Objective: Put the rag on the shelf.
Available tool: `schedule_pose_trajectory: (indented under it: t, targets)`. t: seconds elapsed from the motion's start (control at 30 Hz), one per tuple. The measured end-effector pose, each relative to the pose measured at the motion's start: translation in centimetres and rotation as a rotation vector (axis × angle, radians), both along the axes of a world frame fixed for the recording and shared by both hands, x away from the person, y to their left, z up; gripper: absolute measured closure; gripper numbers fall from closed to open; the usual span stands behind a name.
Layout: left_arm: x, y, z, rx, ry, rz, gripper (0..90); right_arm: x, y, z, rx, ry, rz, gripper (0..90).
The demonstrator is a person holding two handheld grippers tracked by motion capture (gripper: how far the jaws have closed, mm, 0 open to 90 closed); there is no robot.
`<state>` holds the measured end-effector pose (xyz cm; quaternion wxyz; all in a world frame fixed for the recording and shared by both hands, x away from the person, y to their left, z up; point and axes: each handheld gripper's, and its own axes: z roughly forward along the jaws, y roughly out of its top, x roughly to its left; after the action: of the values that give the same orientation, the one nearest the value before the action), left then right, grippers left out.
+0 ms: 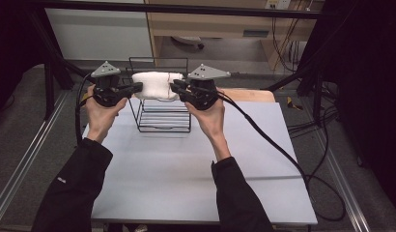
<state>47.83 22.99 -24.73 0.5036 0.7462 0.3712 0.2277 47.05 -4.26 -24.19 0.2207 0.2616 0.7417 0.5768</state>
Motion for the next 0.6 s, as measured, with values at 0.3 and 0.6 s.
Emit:
schedule_pose_trajectory:
  t: [0.3,0.6]
  targets:
    - [0.0,-0.1,-1.1,0.019,0.0,0.002,90.0,1.3,1.9,-2.6,-0.071,0.085,-0.029,90.0]
    - [0.2,-0.2,-1.8,0.02,-0.002,0.015,89.9,2.0,2.2,-3.0,-0.073,0.08,-0.07,88.9]
